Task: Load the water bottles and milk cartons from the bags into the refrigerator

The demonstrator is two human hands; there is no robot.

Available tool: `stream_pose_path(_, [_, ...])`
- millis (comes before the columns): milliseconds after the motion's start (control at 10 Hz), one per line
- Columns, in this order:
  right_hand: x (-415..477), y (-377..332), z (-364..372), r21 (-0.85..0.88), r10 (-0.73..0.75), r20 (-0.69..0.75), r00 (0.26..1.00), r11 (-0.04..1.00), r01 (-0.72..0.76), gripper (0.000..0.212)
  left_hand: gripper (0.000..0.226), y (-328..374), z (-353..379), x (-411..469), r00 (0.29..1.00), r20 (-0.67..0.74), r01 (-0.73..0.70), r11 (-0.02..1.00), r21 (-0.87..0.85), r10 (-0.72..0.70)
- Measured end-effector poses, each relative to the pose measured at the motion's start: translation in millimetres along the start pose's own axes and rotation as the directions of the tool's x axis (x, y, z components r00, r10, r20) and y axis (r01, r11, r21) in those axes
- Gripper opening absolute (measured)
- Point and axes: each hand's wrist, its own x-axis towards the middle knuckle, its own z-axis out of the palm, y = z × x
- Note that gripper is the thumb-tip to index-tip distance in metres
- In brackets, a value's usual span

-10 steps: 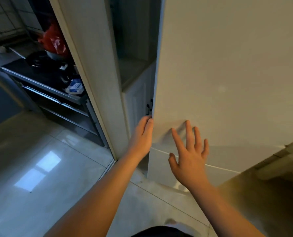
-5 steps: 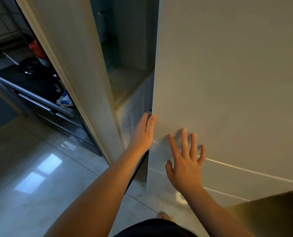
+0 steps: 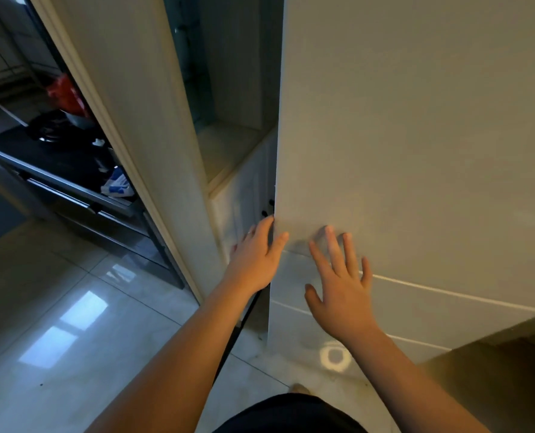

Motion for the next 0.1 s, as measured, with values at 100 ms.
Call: stream_pose_path(100, [-16.8, -3.1, -11.6, 0.131, 0.087, 0.005, 0.996, 0.988, -0.087, 0.073, 0.062, -1.7, -1.4, -38.5, 0.999, 0.028, -0.037, 0.981, 0.19, 0.032])
